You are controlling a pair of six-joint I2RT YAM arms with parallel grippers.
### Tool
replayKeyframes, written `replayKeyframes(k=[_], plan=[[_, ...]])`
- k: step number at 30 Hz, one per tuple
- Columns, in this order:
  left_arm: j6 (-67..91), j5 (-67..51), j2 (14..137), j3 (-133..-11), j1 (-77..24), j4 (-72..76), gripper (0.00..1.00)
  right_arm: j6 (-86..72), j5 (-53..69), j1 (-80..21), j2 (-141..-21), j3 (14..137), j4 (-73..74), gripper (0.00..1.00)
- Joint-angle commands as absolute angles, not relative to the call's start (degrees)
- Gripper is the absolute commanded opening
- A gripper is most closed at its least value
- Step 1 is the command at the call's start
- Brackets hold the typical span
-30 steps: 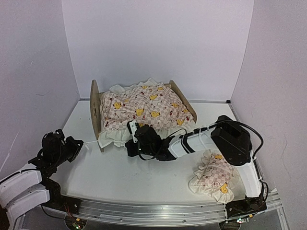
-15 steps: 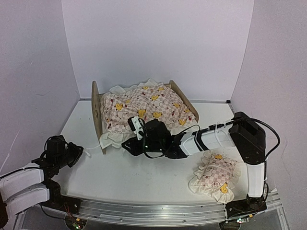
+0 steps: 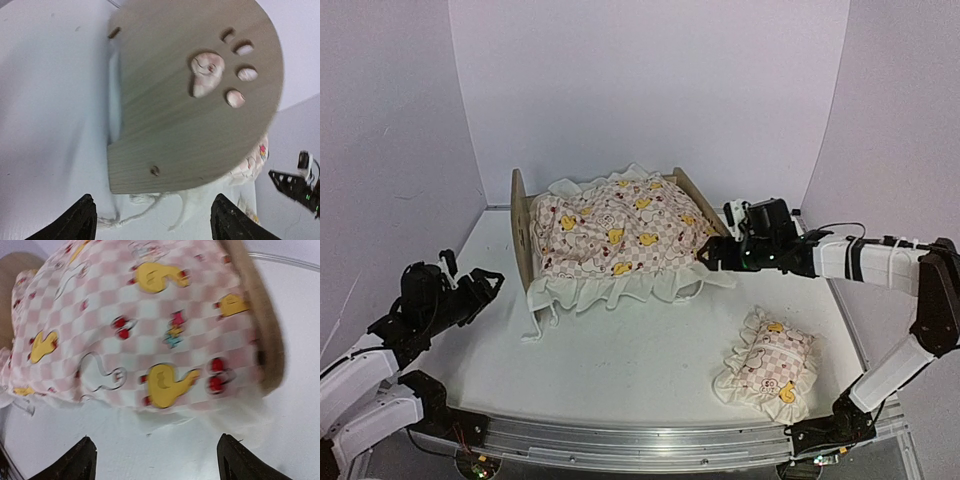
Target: Set up the pet bed
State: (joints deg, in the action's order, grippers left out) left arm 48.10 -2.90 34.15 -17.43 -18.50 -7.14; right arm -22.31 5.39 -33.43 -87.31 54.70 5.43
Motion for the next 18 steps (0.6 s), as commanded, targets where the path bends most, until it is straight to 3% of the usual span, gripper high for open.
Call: replayKeyframes(k=[1, 5, 11, 18], plan=[[43.79, 0.13, 37.95, -20.89, -29.83, -4.3, 0.81, -17.77, 5.18, -30.06, -88.11, 57.79, 12.86, 0.87], [45.56, 3.94, 42.28, -19.87, -34.57, -0.39, 0.82, -14.45, -3.83, -29.58, -90.59, 60.98, 16.58, 0.9], [44.52, 0.43, 52.27, -21.98, -34.74, 7.67, 0.78, -11.69, -9.35, -29.34, -95.48, 62.54, 15.25, 0.88], [46.48, 5.57, 55.81, -20.24, -34.72, 7.29, 0.61, -14.3, -20.71, -28.38, -98.06, 62.62, 6.29, 0.54]])
